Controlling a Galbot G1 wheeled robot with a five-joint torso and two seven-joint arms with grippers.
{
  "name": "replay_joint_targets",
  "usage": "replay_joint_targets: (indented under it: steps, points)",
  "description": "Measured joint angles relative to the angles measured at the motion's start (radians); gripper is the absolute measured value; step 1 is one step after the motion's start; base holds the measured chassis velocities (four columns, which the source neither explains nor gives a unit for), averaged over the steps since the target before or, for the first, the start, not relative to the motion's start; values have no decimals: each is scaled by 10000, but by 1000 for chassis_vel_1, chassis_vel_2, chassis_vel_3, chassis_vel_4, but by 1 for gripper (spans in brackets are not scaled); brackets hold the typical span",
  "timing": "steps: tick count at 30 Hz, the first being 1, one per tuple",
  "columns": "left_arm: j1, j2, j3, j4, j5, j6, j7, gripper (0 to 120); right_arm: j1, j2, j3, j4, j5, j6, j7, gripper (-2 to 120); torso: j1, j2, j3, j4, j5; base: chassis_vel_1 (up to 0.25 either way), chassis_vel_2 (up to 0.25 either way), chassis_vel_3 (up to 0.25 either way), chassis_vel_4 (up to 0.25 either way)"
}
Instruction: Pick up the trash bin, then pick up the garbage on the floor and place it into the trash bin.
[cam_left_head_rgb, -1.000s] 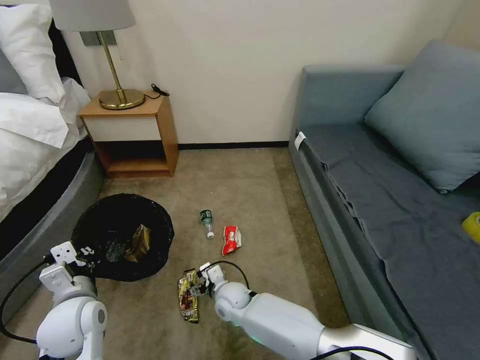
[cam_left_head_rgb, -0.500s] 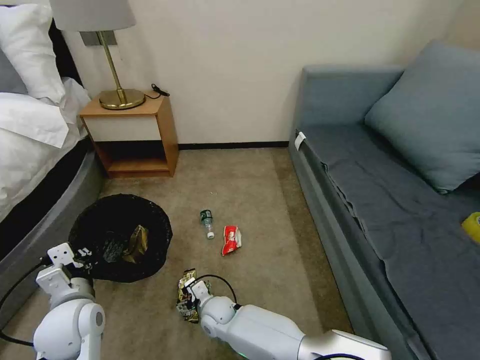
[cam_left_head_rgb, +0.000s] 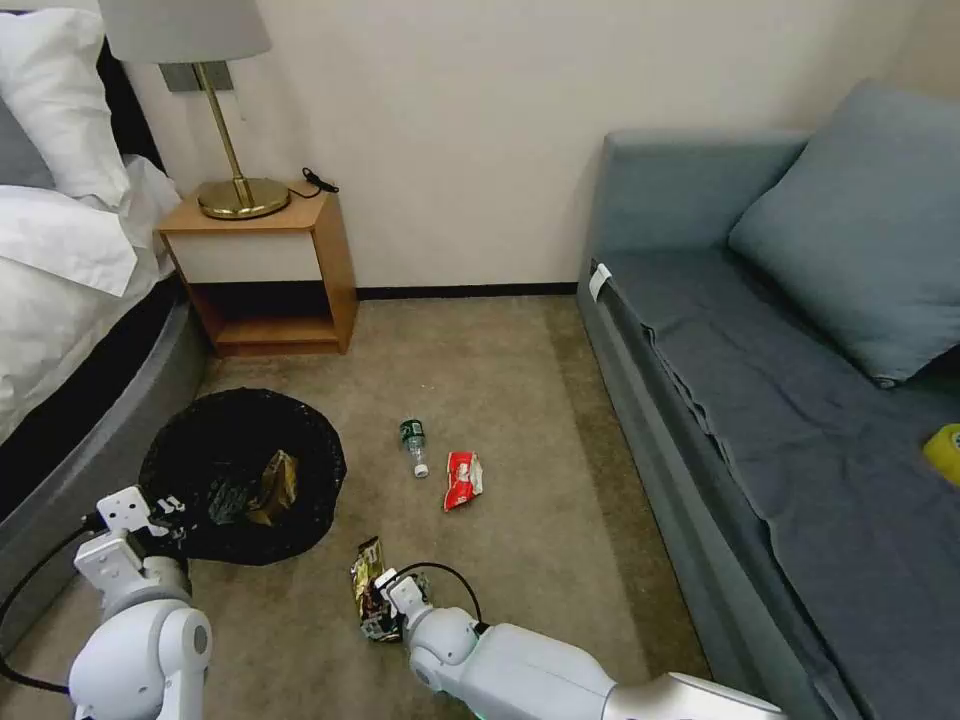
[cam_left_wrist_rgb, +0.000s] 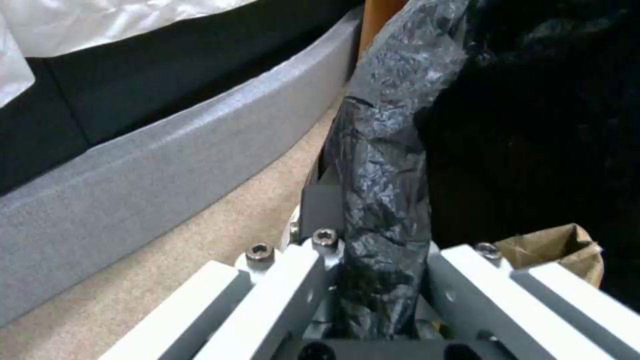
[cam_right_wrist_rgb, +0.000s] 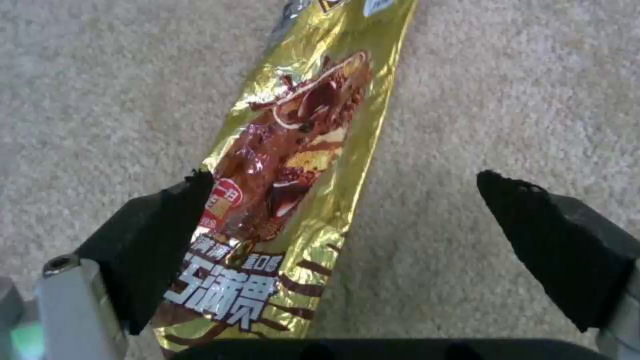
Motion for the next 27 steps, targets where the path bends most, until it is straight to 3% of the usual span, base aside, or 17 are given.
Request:
replay_joint_targets:
  steps: [13,27]
  points:
    - [6,-32,18,24,68,-57,4,2,-62,-18,-82,-75,-362,156,-179,99,0,0,0,0,0,0,0,0,0]
    - [-94,-7,29,140,96,-86,5,2,-60,-218,-93,-58,-560,511,-416,51,0,0,0,1,0,0,0,0,0]
